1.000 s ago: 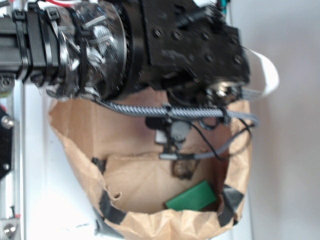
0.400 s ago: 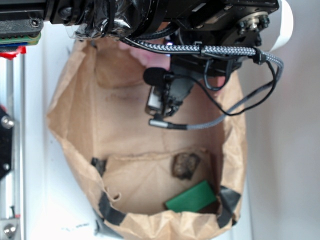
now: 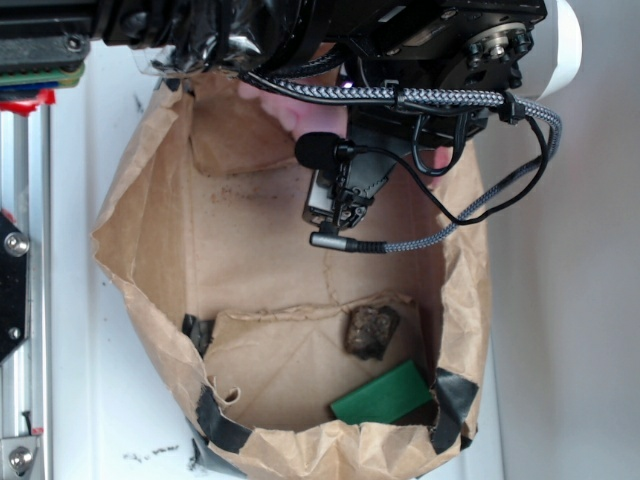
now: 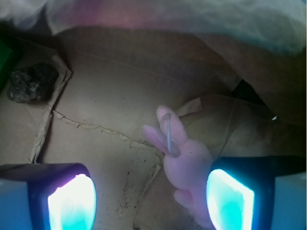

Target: Grab the pink bunny.

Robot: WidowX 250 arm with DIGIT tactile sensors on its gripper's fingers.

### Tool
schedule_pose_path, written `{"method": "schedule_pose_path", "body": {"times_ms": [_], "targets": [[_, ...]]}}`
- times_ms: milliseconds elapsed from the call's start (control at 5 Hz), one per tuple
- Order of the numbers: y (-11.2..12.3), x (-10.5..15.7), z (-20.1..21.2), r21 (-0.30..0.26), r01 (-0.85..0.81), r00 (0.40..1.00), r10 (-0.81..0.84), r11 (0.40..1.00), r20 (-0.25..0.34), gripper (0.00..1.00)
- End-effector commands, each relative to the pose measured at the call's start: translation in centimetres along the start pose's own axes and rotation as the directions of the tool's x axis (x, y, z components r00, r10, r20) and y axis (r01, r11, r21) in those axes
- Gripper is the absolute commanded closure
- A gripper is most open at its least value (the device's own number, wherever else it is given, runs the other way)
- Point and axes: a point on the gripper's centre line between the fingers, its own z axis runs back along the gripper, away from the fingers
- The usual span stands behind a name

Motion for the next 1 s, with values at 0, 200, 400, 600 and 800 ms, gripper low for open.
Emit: {"method": "schedule_pose_path", "body": {"times_ms": [0, 200, 400, 600, 800], "targets": [[1.1, -1.0, 0.5, 0.002, 0.037, 0.992, -0.037, 0.999, 0.121, 0.00], [1.0, -0.8, -0.9, 0.022, 0.067, 0.987, -0.069, 0.998, 0.142, 0.00], [1.0, -0.6, -2.0, 0.052, 0.086, 0.982, -0.093, 0.995, 0.167, 0.00], [1.1, -0.4, -2.4, 0.067, 0.080, 0.981, -0.090, 0.995, 0.172, 0.00], [1.4, 0.1, -2.7, 0.090, 0.067, 0.981, -0.082, 0.994, 0.175, 0.00]]}}
